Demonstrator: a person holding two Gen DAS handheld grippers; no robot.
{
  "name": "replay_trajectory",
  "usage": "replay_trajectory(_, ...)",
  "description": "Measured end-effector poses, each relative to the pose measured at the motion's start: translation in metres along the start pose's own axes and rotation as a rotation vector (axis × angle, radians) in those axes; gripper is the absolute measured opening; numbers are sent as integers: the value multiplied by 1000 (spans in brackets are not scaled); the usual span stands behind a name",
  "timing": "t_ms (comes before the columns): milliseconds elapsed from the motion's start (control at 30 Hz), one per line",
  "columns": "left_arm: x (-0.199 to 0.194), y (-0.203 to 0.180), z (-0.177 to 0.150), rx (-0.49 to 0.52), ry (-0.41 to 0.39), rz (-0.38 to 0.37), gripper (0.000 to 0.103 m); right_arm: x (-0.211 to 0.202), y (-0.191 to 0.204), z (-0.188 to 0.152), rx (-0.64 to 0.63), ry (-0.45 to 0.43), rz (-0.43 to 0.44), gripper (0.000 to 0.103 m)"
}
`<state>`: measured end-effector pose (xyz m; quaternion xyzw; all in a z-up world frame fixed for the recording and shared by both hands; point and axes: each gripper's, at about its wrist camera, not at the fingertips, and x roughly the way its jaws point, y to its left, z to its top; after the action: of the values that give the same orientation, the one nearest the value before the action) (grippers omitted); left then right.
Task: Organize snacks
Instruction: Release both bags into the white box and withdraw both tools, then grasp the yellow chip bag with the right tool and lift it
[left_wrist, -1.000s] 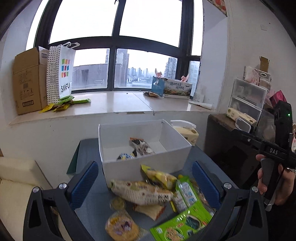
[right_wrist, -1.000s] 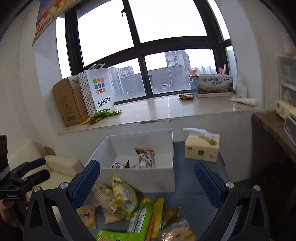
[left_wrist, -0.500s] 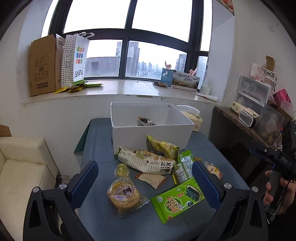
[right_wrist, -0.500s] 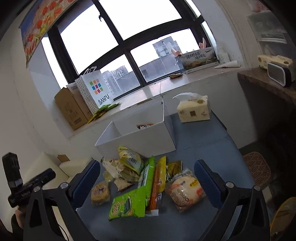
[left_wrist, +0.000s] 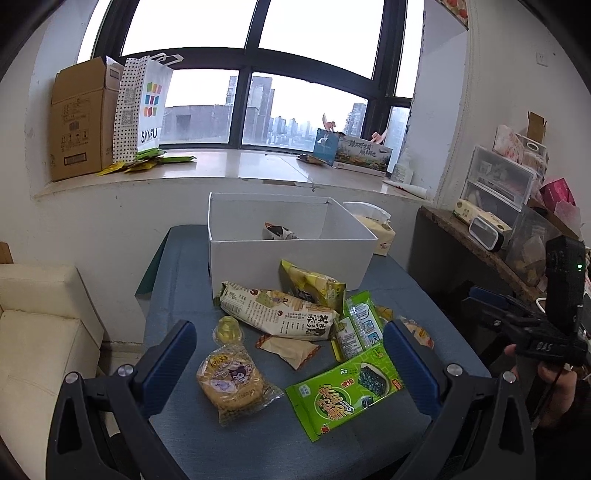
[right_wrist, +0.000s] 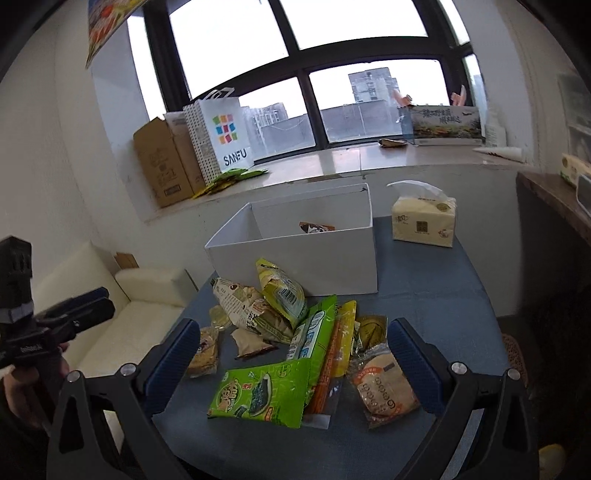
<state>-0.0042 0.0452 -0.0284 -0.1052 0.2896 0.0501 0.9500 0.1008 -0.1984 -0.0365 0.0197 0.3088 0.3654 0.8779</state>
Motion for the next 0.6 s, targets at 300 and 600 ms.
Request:
replay_trajectory(300,6,5,-6,-23,22,-7,103,74,22,23,-166,133,-4,103)
replay_trajectory(600,9,13,-11,-46,43,-5,103,168,41,37,-263,259,-66,103)
